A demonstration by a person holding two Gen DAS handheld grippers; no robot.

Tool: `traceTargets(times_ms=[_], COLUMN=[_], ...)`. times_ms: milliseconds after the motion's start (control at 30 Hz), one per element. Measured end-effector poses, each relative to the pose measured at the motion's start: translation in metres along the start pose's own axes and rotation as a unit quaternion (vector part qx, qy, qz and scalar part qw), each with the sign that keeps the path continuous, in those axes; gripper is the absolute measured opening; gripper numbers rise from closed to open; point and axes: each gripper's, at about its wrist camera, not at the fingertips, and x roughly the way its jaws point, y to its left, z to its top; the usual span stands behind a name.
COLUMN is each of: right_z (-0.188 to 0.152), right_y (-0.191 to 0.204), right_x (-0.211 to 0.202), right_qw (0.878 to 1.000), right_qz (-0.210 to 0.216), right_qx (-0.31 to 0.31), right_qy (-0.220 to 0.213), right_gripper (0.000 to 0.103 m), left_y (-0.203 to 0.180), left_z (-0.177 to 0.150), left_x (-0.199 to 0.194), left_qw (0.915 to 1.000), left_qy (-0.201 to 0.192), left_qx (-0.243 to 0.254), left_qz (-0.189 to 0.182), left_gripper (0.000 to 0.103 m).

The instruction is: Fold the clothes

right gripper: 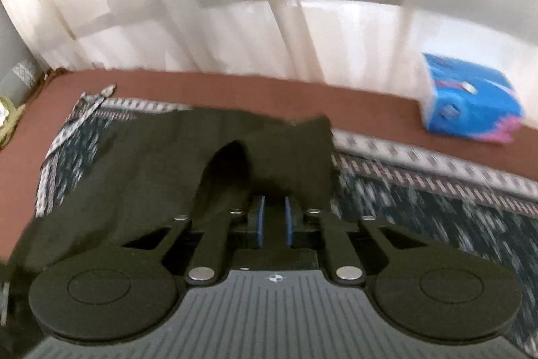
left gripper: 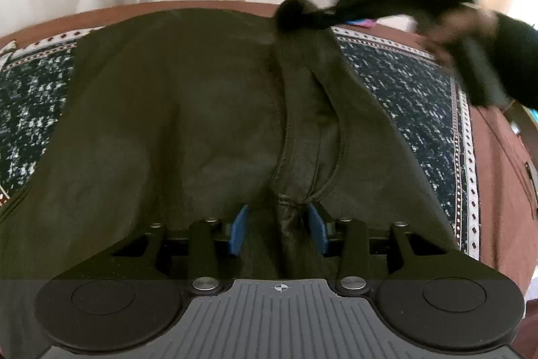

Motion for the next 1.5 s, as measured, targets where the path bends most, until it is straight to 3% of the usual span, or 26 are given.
traceTargets(times_ms=[167,333,400,467,500,600,700,833,933,1033,1133,1300,1500], right_z=[0.019,0.016,0.021,0.025,0.027,0.034,0.042,0.052,0.059,0.064,0.067,0.072,0.073], right_y=[-0.007,-0.009,-0.005,-0.001,0.004,0.021,0.039,0.063,0.081,0.117,0.156,0.200,0.234], right_x=[0.064,0.062,0.052,0.035,0.029,0.016,0.004,-0.013,-0.026,-0.014,0.009,0.049,0.086], right_qw=[0.999,1.000,1.000,1.000,1.000,0.998,0.996,0.991,0.986,0.980,0.975,0.971,0.966], right_qz=[0.004,0.016,0.015,0.012,0.016,0.034,0.051,0.074,0.092,0.121,0.131,0.085,0.056], right_qx=[0.015,0.012,0.004,-0.014,-0.025,-0.051,-0.077,-0.112,-0.138,-0.158,-0.179,-0.213,-0.240], right_qy=[0.032,0.023,0.025,0.015,0.011,0.006,0.000,-0.007,-0.012,0.005,0.034,0.062,0.075], right_gripper=[0.010,0.013,0.020,0.054,0.060,0.060,0.060,0.060,0.060,0.061,0.061,0.061,0.063], left_y=[0.000,0.004,0.010,0.018,0.024,0.046,0.068,0.097,0.106,0.112,0.117,0.123,0.133], left_z=[-0.005,-0.001,0.002,0.003,0.003,-0.002,-0.020,-0.062,-0.096,-0.110,-0.115,-0.122,-0.139], left_x=[-0.001,-0.004,-0.017,-0.038,-0.049,-0.098,-0.144,-0.184,-0.192,-0.187,-0.178,-0.165,-0.166], left_qw=[0.9998,0.9989,0.9973,0.9944,0.9926,0.9831,0.9723,0.9546,0.9460,0.9404,0.9408,0.9446,0.9420], left_qy=[-0.017,-0.012,-0.013,-0.030,-0.040,-0.087,-0.117,-0.099,-0.076,-0.069,-0.067,-0.050,-0.050], left_qx=[0.000,-0.045,-0.072,-0.101,-0.114,-0.161,-0.187,-0.241,-0.271,-0.288,-0.298,-0.292,-0.311], left_qz=[0.008,-0.009,-0.010,-0.011,-0.010,0.010,0.077,0.144,0.161,0.167,0.148,0.141,0.116], left_gripper=[0.055,0.069,0.070,0.071,0.072,0.076,0.078,0.079,0.079,0.079,0.079,0.080,0.081])
